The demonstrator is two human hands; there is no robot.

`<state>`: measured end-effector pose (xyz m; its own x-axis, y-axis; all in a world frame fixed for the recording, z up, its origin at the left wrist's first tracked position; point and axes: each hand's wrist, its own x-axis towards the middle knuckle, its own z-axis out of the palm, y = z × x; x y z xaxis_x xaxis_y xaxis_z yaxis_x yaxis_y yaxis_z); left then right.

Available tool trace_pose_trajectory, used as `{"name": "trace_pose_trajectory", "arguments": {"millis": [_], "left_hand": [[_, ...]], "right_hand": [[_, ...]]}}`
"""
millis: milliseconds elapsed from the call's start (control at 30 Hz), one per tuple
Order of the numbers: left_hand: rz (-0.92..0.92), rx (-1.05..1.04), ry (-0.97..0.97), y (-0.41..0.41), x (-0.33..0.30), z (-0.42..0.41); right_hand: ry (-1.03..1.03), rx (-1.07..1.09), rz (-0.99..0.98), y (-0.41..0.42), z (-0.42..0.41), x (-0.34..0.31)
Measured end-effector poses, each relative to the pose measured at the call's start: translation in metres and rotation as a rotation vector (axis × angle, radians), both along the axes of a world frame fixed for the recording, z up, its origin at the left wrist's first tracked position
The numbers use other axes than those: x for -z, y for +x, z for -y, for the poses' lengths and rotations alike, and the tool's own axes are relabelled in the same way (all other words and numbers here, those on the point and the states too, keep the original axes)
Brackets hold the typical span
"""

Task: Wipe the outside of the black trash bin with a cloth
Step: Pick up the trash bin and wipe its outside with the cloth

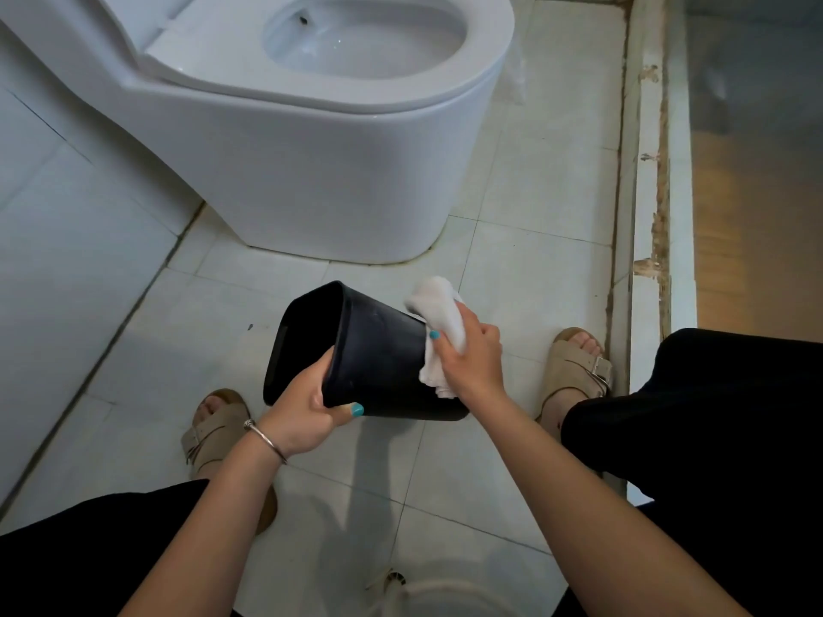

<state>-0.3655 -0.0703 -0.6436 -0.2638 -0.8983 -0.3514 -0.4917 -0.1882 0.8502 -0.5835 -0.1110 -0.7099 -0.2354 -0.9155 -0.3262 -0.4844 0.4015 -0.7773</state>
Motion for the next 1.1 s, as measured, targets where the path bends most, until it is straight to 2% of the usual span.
{"name": "trace_pose_trajectory", "arguments": {"millis": [100,200,467,633,900,1100], "left_hand": [[0.082,0.070,0.004,0.000,0.002,0.003],[0.051,0.057,0.001,0.004,0.003,0.000],[-0.075,-0.021,0.022,0.008,0.004,-0.004],[-0.079,-0.084,0.033,0.011,0.005,-0.007],[-0.071,-0.093,0.051,0.018,0.007,-0.014],[-0.070,-0.154,0.076,0.027,0.003,-0.015]], "right_hand": [[0.105,0.085,0.032,-0.008,-0.012,0.012],[0.118,0.106,0.051,0.003,-0.014,0.007],[-0.162,-0.130,0.051,0.055,-0.005,-0.037],[-0.172,-0.164,0.064,0.049,0.001,-0.027],[0.042,0.076,-0.010,-0.004,-0.011,0.021],[0.072,0.128,0.032,-0.002,-0.007,0.025]]}}
